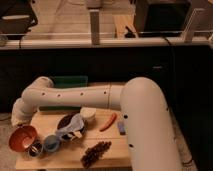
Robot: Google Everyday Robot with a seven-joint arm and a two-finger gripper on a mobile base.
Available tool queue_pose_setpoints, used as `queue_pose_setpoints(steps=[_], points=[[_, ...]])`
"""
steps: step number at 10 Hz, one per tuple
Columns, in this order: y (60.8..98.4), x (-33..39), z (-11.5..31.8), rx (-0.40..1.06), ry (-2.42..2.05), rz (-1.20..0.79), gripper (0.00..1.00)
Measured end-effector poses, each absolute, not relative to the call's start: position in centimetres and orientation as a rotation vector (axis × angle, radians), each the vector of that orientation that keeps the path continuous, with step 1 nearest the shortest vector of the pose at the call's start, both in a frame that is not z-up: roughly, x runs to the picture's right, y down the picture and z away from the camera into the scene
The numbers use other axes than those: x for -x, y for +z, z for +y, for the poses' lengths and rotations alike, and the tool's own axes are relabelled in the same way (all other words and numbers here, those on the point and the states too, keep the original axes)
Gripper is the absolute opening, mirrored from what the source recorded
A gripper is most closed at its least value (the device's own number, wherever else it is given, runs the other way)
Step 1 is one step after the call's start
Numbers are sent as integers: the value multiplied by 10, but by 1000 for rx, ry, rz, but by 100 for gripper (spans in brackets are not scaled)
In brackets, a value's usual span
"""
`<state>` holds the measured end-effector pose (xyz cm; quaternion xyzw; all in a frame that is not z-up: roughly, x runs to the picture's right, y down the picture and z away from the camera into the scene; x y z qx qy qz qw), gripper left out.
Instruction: Place fork in red bowl
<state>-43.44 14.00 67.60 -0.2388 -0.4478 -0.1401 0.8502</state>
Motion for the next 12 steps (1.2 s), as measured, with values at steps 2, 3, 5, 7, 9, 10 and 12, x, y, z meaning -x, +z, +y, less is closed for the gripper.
queue_pose_setpoints(steps=[2,3,5,7,9,10,12], points=[[687,436,147,541,-266,-962,7],[692,438,152,568,-261,-977,18],[699,442,158,618,-265,-988,39],[706,444,163,658,-260,-985,59],[712,440,167,684,-249,-974,77],[713,437,167,690,-248,-969,80],[714,435,167,690,-242,-960,80]])
